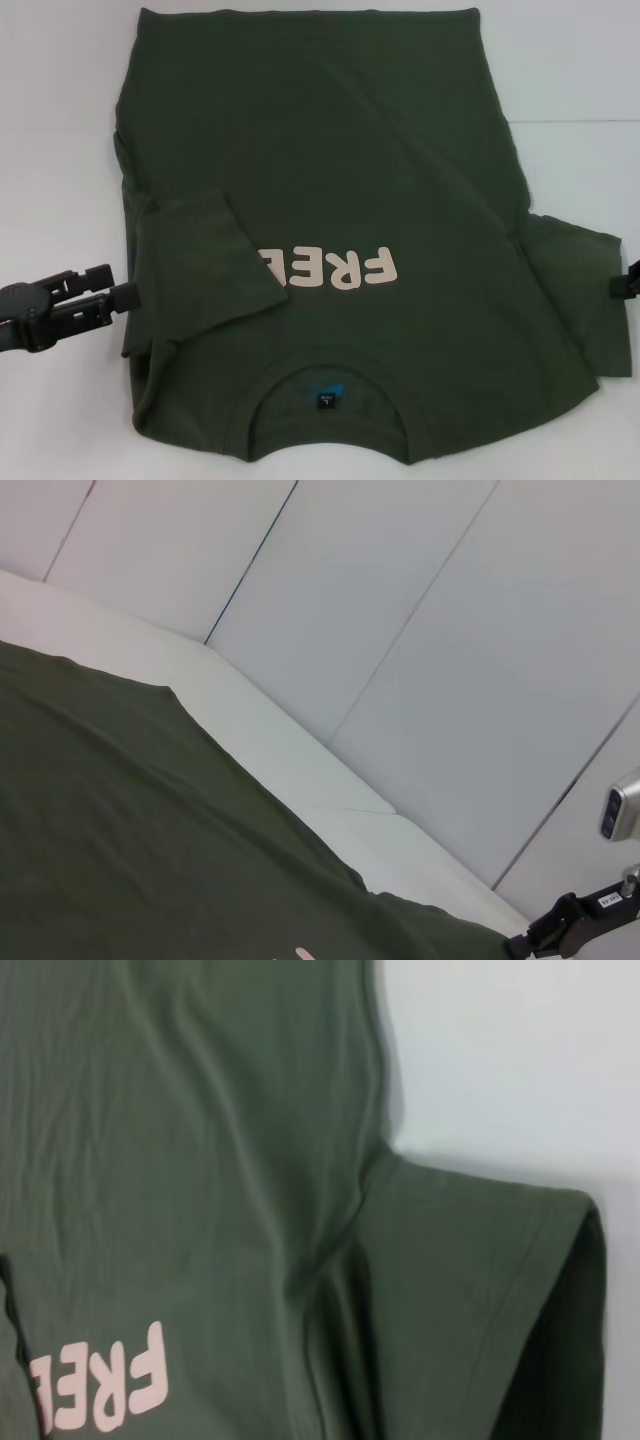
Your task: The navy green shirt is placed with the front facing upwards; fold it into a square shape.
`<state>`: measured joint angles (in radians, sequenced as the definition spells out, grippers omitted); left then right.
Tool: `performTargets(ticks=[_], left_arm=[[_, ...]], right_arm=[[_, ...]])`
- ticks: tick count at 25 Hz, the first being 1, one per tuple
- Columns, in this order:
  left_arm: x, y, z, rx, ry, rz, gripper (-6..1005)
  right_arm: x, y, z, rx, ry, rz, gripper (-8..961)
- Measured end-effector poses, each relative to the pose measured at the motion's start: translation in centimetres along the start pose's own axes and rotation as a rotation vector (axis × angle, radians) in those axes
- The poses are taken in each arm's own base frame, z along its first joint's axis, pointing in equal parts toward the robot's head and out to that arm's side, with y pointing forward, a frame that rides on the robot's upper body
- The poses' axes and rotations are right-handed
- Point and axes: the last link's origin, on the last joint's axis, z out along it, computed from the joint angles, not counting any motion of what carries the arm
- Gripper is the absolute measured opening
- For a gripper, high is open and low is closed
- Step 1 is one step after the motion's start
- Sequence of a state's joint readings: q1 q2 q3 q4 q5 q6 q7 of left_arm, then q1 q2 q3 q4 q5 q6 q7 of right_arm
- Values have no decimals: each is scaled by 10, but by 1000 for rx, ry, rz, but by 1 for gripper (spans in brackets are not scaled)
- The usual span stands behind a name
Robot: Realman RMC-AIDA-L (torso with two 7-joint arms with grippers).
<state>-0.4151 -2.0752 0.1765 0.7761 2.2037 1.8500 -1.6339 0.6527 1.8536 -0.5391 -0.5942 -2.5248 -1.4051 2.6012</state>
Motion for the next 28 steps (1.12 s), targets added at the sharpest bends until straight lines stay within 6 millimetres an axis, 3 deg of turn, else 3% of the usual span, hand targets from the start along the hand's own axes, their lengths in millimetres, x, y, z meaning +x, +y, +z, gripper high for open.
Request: performTargets(ticks=[19, 28], left_arm=[[1, 1, 1, -6, 10, -5, 803], [2, 1, 2, -8, 11, -6, 803]], right_arm=[[-9, -28, -42, -58, -161, 67, 12], [-14, -18, -45, -122, -180, 45, 12]])
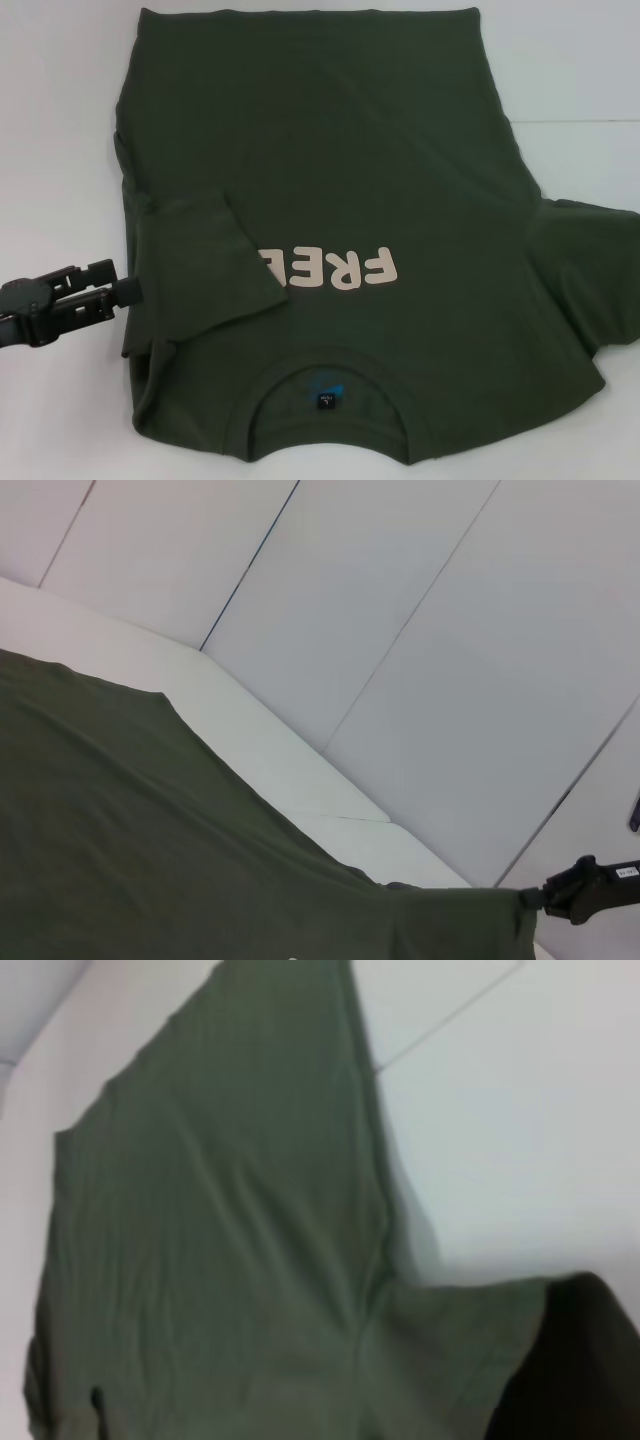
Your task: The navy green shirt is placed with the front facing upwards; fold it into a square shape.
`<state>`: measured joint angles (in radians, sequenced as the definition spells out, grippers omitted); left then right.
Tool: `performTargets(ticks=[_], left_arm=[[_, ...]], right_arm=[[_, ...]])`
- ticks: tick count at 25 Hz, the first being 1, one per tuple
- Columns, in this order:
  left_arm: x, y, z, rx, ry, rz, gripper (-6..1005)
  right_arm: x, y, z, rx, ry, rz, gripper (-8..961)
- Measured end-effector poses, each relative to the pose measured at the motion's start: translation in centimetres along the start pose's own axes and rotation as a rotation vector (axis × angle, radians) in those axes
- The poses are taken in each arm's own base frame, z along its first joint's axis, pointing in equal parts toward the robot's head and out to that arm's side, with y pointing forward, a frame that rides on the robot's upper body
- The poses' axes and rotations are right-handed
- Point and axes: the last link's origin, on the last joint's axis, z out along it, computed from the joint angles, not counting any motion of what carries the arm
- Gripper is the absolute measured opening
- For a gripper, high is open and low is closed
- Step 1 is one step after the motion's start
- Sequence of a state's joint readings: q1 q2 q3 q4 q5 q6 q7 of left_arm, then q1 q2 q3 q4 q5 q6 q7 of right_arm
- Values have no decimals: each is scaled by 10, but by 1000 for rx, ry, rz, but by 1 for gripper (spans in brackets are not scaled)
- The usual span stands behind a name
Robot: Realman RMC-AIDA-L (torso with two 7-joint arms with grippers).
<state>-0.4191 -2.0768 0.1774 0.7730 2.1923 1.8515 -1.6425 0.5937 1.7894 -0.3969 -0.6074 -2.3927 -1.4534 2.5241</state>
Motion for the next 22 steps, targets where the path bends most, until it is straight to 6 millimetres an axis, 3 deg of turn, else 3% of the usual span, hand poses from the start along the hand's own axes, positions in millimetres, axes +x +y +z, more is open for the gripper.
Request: performTargets(ticks=[10, 22], left_arm=[[-1, 1, 1, -5, -2, -3, 802], [-2, 1, 4, -15, -2, -12, 802]], right_arm=[[-9, 22, 11, -62, -5, -38, 11], [-10, 83, 63, -124, 90, -159, 11]])
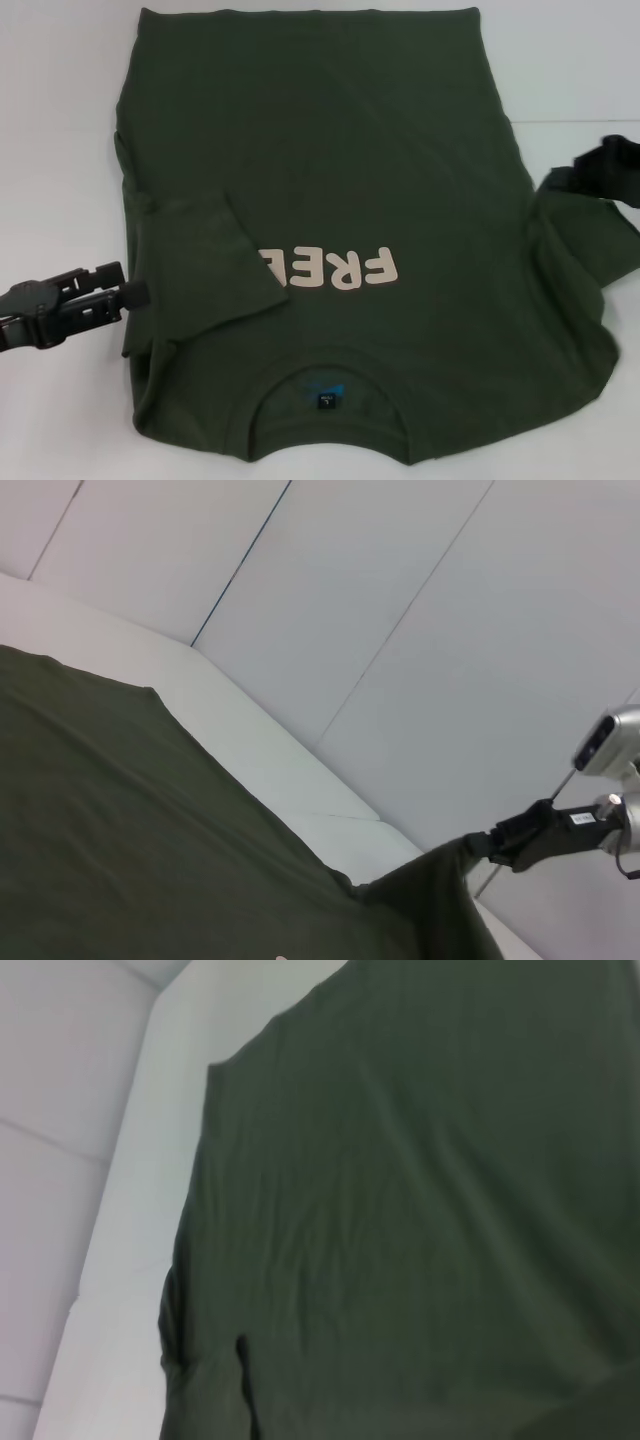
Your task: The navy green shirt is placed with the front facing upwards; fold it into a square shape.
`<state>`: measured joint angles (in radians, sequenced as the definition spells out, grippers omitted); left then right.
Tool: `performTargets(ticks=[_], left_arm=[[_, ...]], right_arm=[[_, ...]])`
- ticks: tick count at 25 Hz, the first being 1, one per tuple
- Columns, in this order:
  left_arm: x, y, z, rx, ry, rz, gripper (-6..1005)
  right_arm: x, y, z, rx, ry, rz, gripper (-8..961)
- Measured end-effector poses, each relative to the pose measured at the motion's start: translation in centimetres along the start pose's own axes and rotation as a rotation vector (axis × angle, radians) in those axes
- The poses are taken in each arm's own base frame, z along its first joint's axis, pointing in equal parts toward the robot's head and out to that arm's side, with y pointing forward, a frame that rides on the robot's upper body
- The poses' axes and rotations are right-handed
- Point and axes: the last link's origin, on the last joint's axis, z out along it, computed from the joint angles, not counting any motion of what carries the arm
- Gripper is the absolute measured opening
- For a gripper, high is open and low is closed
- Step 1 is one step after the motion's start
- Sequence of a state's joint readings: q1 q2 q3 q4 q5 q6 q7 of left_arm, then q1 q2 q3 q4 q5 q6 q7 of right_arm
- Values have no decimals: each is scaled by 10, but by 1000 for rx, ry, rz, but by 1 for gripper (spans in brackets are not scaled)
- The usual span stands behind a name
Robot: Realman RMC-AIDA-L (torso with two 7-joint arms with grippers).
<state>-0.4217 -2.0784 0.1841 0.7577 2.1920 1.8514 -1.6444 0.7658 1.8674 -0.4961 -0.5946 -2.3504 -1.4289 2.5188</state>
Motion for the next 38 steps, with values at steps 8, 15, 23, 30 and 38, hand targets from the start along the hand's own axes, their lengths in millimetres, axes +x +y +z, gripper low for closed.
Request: performTargets(ticks=[8, 15, 23, 30, 38], left_arm=[[1, 0, 0, -1, -1, 3, 802], [1, 0, 2, -5, -3, 4, 801], [0, 0, 3, -11, -4, 3, 801], [0, 1, 5, -13, -4, 4, 801], [-1, 1, 5, -15, -5, 1, 800]], right_arm=[[-5, 21, 27, 17, 37, -61, 11], [-9, 31, 39, 16, 36, -82, 11], [-5, 33, 49, 19, 42, -88, 15], [-5, 34, 55, 26, 24, -88, 27], [-1, 38, 63, 43, 57, -98, 41]])
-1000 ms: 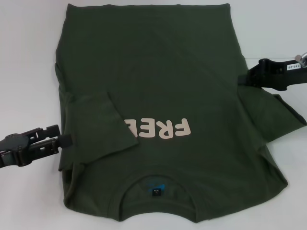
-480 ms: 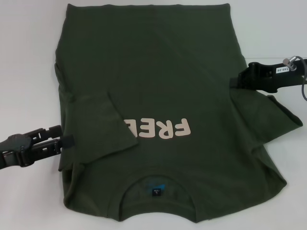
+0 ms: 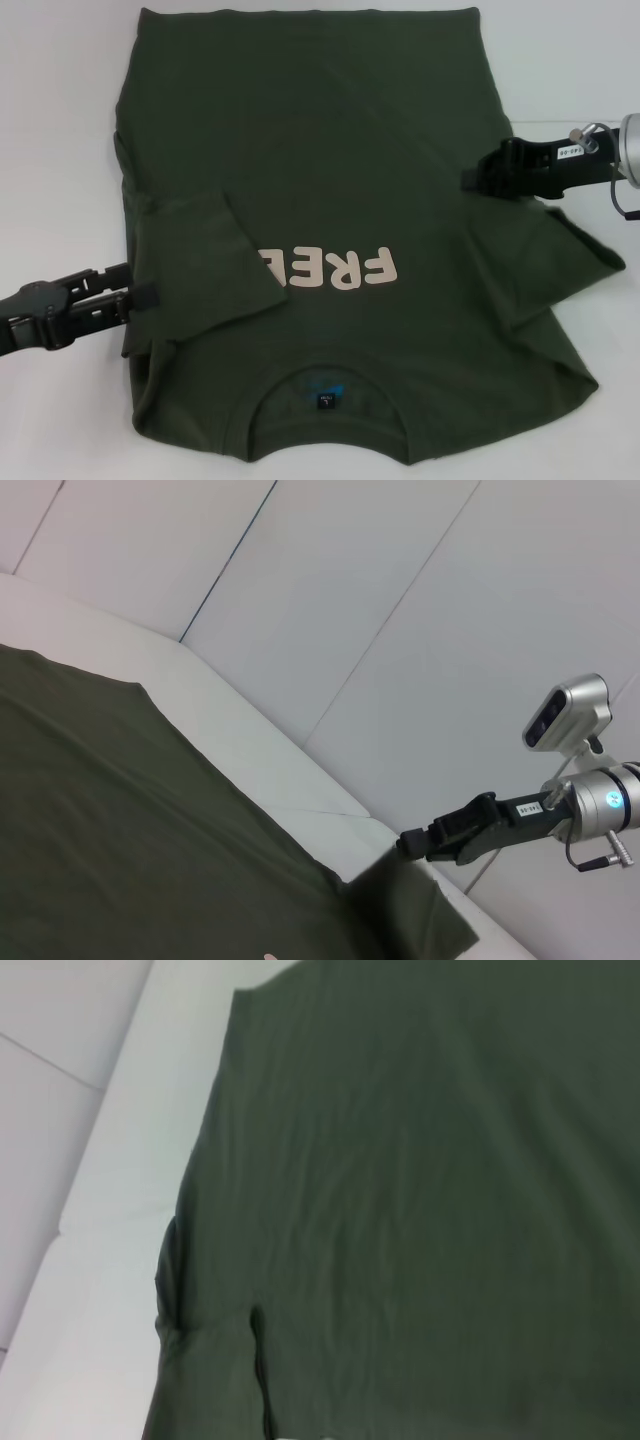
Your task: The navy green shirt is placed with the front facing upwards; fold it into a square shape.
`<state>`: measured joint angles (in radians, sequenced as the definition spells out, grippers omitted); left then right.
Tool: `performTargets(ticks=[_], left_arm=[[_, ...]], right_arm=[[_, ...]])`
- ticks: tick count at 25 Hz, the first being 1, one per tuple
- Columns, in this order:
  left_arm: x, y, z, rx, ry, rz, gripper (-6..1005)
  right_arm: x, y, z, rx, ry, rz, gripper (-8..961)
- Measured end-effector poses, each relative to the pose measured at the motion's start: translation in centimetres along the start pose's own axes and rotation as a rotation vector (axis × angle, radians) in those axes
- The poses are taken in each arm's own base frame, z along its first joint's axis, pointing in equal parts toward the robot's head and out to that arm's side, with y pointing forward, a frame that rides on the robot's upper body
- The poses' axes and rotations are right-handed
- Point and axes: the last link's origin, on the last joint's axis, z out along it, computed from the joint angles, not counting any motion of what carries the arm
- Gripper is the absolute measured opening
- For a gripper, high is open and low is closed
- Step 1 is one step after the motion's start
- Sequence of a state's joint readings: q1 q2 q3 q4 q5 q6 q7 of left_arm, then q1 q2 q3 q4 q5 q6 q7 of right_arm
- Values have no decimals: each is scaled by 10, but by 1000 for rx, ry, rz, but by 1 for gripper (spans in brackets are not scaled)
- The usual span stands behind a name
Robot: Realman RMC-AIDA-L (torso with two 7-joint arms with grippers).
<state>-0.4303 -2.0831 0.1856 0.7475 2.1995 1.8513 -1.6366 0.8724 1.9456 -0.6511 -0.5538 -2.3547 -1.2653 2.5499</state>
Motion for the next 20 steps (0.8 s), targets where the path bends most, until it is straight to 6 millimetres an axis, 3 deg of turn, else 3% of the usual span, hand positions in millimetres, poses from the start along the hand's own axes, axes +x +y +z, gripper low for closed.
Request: performTargets(ticks=[2, 7, 12, 18, 20], left_arm=[[0, 0, 0, 0, 0, -1, 800], [-1, 0, 0, -2, 0, -2, 800], [-2, 1, 1, -10, 1, -8, 800], [-2, 2, 1, -14, 1, -10, 800], [-3, 2, 0, -12, 3, -11, 799]], right_arm=[[1, 1, 1, -5, 6, 4, 44], [-1, 6, 1, -42, -12, 13, 277], [-1, 5, -4, -56, -12, 20, 391], [-10, -11, -41, -25, 22, 73, 528], [-11, -18, -57, -10, 43, 91, 613]])
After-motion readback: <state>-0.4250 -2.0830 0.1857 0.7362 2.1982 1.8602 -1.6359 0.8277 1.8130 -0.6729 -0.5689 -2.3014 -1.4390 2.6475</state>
